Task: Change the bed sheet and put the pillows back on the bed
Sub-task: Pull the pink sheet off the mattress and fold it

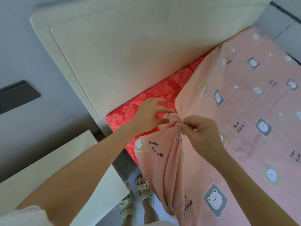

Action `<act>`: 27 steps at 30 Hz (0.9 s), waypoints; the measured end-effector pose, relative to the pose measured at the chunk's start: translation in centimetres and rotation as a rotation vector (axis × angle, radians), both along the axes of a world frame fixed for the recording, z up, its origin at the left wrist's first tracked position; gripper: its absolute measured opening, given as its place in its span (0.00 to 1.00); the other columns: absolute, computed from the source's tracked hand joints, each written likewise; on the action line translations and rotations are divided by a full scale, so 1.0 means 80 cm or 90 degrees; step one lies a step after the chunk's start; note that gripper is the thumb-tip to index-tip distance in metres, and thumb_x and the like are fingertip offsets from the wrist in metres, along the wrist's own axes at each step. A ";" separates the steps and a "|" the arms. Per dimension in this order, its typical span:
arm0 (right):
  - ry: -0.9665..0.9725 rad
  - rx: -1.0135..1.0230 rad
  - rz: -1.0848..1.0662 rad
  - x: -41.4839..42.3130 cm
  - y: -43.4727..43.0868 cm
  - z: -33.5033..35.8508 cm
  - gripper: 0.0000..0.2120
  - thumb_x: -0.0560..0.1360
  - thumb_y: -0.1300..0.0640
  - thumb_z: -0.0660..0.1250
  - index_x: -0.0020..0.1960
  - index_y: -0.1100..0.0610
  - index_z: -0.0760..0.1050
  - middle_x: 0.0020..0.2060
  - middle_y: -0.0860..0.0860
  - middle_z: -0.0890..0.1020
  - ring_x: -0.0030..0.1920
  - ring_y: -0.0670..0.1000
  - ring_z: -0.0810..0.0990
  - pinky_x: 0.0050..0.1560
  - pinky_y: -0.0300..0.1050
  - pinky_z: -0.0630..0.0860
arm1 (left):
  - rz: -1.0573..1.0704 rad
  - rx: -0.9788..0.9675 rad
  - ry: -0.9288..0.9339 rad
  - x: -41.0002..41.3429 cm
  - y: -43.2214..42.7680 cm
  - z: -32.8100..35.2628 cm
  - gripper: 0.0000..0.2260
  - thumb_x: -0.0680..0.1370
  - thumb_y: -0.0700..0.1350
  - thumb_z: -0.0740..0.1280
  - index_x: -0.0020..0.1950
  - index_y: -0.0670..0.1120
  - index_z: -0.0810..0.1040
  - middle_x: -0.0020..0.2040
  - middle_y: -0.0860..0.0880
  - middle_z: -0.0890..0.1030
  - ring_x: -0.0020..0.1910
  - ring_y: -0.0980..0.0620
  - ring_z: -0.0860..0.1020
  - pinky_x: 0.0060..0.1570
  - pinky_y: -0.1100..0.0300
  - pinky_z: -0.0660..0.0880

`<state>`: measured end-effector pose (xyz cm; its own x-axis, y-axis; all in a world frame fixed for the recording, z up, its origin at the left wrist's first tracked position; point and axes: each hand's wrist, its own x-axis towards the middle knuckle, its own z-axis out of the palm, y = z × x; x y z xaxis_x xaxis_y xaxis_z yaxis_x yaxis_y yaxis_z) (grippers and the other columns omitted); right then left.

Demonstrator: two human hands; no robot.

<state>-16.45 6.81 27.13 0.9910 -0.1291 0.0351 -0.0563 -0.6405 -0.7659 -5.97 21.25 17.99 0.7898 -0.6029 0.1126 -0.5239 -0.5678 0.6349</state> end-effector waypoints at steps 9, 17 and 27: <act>-0.042 -0.043 -0.123 -0.026 -0.031 0.047 0.14 0.71 0.63 0.71 0.32 0.71 0.73 0.29 0.67 0.73 0.29 0.57 0.66 0.32 0.47 0.62 | 0.091 -0.085 -0.089 -0.013 0.043 0.136 0.07 0.76 0.45 0.62 0.47 0.44 0.78 0.35 0.54 0.78 0.34 0.53 0.73 0.34 0.69 0.65; -0.123 0.072 -0.180 0.006 0.014 0.085 0.14 0.73 0.61 0.70 0.32 0.68 0.77 0.22 0.56 0.75 0.25 0.44 0.68 0.30 0.38 0.65 | 0.144 -0.122 -0.259 -0.006 0.073 0.225 0.05 0.73 0.41 0.64 0.44 0.42 0.79 0.38 0.49 0.79 0.40 0.51 0.74 0.42 0.55 0.68; 0.161 -0.175 -0.061 -0.032 0.014 -0.035 0.14 0.80 0.51 0.59 0.51 0.59 0.79 0.48 0.53 0.81 0.50 0.56 0.78 0.47 0.45 0.70 | 0.265 0.391 -0.257 0.050 0.150 0.096 0.08 0.76 0.35 0.64 0.39 0.39 0.81 0.32 0.39 0.79 0.34 0.38 0.76 0.40 0.53 0.60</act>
<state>-19.01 7.96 24.36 0.9568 -0.2409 -0.1630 -0.2908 -0.8028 -0.5205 -1.97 33.21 25.69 0.9306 -0.3181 0.1814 -0.3160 -0.9479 -0.0412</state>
